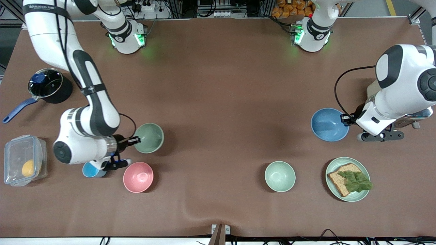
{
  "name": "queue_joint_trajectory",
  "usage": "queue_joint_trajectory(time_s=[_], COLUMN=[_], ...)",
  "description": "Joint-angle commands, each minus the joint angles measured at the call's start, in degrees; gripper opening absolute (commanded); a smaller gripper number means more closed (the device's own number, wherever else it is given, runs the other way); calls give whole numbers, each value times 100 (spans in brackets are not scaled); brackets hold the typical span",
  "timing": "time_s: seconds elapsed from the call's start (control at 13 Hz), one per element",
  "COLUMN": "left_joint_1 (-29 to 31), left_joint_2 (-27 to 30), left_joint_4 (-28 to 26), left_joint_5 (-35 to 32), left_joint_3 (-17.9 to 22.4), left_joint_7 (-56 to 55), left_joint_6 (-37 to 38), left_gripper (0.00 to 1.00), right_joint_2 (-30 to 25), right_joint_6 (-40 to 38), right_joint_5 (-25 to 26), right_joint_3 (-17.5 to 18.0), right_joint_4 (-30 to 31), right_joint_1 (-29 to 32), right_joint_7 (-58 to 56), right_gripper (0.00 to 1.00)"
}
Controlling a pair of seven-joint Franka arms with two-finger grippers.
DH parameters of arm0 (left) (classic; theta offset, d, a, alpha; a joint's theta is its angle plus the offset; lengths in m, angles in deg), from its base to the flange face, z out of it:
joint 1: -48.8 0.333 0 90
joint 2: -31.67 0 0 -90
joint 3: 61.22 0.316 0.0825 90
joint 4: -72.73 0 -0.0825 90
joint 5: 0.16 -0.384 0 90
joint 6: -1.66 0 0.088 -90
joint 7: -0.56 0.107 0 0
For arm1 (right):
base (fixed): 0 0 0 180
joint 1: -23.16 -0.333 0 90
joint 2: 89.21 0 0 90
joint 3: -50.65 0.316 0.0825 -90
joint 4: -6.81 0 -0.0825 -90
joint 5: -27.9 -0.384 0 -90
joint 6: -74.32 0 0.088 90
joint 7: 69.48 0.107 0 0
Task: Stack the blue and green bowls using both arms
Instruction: 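Carry the green bowl with the right gripper while the left gripper carries the blue bowl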
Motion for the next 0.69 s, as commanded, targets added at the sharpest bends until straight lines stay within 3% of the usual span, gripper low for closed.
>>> queue_joint_trajectory(time_s=[0.0,0.31,0.62], left_joint_1=[-3,-249,-434], left_joint_2=[-127,-215,-268], left_joint_4=[217,393,446], left_joint_5=[24,24,24], left_joint_3=[-257,-381,-381], left_joint_7=[-458,-1101,-1558], left_joint_6=[158,158,158], left_gripper=[0,0,0], right_joint_2=[-3,128,331], right_joint_6=[346,1410,2140], right_joint_5=[-334,-414,-457], right_joint_3=[-14,-14,-14], right_joint_4=[-32,12,126], right_joint_1=[-507,-1518,-1950], right_joint_7=[946,2652,3462], right_gripper=[0,0,0])
